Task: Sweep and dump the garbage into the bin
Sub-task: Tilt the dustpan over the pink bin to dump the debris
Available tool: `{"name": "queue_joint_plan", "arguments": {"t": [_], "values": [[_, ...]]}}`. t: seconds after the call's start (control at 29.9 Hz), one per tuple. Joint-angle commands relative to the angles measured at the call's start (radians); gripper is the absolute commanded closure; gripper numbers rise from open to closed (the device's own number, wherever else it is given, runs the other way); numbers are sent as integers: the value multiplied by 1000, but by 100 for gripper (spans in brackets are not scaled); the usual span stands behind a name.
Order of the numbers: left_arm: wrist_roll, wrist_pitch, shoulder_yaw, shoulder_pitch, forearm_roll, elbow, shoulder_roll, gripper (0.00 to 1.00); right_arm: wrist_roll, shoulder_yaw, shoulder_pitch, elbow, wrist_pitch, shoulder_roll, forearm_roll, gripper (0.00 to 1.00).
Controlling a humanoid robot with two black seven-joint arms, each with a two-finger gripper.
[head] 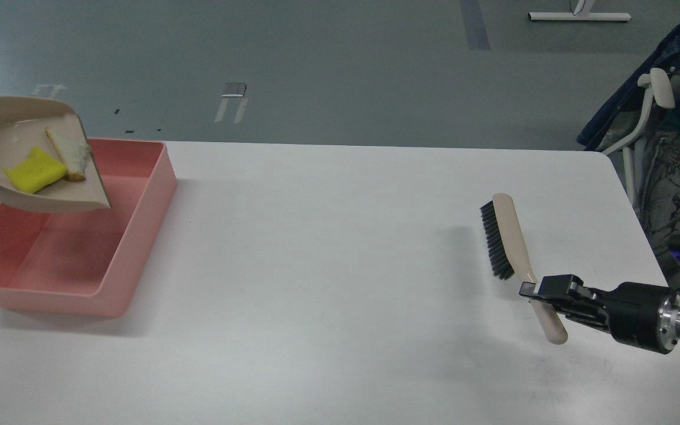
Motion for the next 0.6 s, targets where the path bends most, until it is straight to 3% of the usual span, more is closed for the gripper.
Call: {"name": "queue_joint_plan", "arguments": {"t": [0.0,0.57], "values": [[0,0,-2,-7,46,0,23,100,0,2,0,0,0,9,-1,100],[0,2,-8,-48,213,-18,50,100,0,2,0,0,0,9,-2,100]]}}
